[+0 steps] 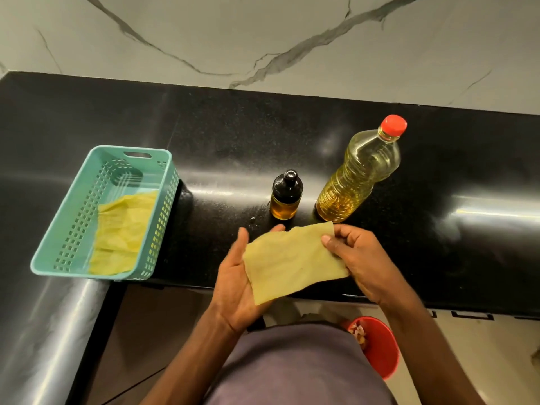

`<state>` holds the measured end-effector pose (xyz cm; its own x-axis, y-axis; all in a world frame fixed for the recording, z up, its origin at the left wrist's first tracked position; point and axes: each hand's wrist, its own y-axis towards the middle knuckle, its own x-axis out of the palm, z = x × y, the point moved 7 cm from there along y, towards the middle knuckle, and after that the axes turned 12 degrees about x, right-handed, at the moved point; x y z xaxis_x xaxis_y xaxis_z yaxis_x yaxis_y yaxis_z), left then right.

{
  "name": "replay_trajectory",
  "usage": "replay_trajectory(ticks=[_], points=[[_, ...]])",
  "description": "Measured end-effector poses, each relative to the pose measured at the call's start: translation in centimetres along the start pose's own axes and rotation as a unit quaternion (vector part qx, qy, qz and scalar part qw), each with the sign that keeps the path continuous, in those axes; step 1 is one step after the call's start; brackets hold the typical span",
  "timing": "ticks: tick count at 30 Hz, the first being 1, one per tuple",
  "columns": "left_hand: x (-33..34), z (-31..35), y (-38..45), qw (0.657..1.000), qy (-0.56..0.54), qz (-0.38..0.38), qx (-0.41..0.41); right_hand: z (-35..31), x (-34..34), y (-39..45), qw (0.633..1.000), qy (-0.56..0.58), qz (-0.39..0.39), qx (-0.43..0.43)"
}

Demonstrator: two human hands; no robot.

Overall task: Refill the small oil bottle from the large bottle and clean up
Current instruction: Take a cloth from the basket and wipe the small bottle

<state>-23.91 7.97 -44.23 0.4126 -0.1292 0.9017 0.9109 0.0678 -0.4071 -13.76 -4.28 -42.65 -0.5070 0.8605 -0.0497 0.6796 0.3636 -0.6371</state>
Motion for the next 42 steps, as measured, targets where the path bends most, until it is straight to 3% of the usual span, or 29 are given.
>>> replay_trajectory(ticks=[2,4,7,10,12,16,22,25,27,30,32,35,42], points=[[0.3,0.0,0.3,0.997,0.061,-0.002,0.036,-1.4,-0.2,0.0,0.997,-0.064,0.025,-0.038],[-0.1,0.5,0.5,0.982,0.166,0.045,0.079,-3.2,-0.1,-0.4,0.981,-0.158,0.060,-0.097],[0.0,1.1,0.9,0.960,0.239,0.068,0.125,-6.1,0.9,-1.5,0.916,-0.319,0.163,-0.183],[0.2,0.9,1.4,0.958,0.236,0.074,0.148,-7.6,4.1,-3.4,0.839,-0.425,0.220,-0.258],[0.6,0.6,1.7,0.961,0.218,0.074,0.152,-7.5,6.7,-4.6,0.797,-0.475,0.219,-0.302],[0.6,0.6,1.8,0.969,0.195,0.078,0.133,-6.1,9.6,-5.8,0.753,-0.487,0.227,-0.381],[1.0,1.4,2.1,0.977,0.143,0.066,0.141,-4.4,10.5,-5.7,0.783,-0.472,0.178,-0.364],[1.2,2.1,2.2,0.975,0.133,0.057,0.169,-3.7,9.6,-5.7,0.842,-0.396,0.119,-0.346],[1.5,2.5,2.2,0.974,0.123,0.043,0.187,-3.3,7.9,-5.4,0.890,-0.297,0.138,-0.317],[1.7,3.2,2.2,0.966,0.127,0.029,0.224,-2.2,5.0,-3.8,0.945,-0.159,0.199,-0.203],[2.1,3.3,2.2,0.961,0.137,0.019,0.240,-0.3,5.2,-1.9,0.994,-0.033,0.091,-0.049],[2.6,3.2,2.0,0.950,0.178,0.010,0.255,1.3,7.2,-1.2,0.990,0.103,-0.071,0.064],[2.2,3.5,1.7,0.931,0.239,0.008,0.277,1.5,5.8,-0.5,0.953,0.295,-0.035,0.053]])
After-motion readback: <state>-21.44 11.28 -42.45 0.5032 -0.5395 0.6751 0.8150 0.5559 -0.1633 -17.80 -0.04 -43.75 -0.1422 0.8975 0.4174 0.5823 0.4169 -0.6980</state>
